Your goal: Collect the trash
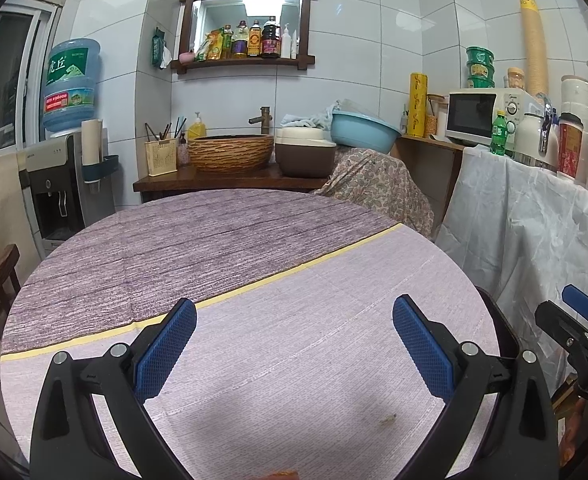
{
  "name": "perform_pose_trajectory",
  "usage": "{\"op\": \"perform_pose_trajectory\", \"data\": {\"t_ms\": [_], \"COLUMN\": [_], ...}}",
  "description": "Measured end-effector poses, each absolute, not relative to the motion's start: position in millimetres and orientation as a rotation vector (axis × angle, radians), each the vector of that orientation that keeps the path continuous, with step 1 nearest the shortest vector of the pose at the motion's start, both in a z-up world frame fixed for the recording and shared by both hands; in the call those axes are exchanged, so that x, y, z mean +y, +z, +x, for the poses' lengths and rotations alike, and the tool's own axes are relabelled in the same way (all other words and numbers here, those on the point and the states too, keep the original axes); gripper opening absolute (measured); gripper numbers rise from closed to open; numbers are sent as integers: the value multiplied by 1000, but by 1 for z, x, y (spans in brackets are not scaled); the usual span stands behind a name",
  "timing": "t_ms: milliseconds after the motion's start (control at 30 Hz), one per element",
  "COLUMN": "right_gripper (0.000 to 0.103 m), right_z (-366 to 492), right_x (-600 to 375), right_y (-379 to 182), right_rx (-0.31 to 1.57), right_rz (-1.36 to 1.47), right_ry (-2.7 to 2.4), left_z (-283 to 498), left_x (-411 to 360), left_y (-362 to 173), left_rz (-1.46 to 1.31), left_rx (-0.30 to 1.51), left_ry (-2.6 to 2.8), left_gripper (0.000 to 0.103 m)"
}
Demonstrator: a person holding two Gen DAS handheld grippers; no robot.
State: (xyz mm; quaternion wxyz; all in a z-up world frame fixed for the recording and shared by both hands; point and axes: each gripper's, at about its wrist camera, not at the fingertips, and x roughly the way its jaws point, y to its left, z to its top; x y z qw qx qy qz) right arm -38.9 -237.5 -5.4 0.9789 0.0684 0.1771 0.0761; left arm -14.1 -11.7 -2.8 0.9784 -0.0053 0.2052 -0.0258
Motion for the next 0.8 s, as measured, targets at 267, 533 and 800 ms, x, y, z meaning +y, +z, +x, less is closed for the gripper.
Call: {"op": "perform_pose_trajectory", "data": {"t_ms": [267,533,800], "right_gripper": [97,97,97], "right_z": [-38,-39,-39], "right_x": [-239,-239,-238], "right_y": [-6,-5,-4], "right_rx": [358,359,361], "right_rz": [135,132,133], "right_ry": [157,157,158], "left_z": [-13,-13,-13], "left_x": [-9,-11,-11], "left_y": [-2,-3,-5], "left_rz": [-13,-12,-25], "left_rx": [414,420,423], "left_ry": [-58,-65,-85], "left_gripper": [98,98,98]}}
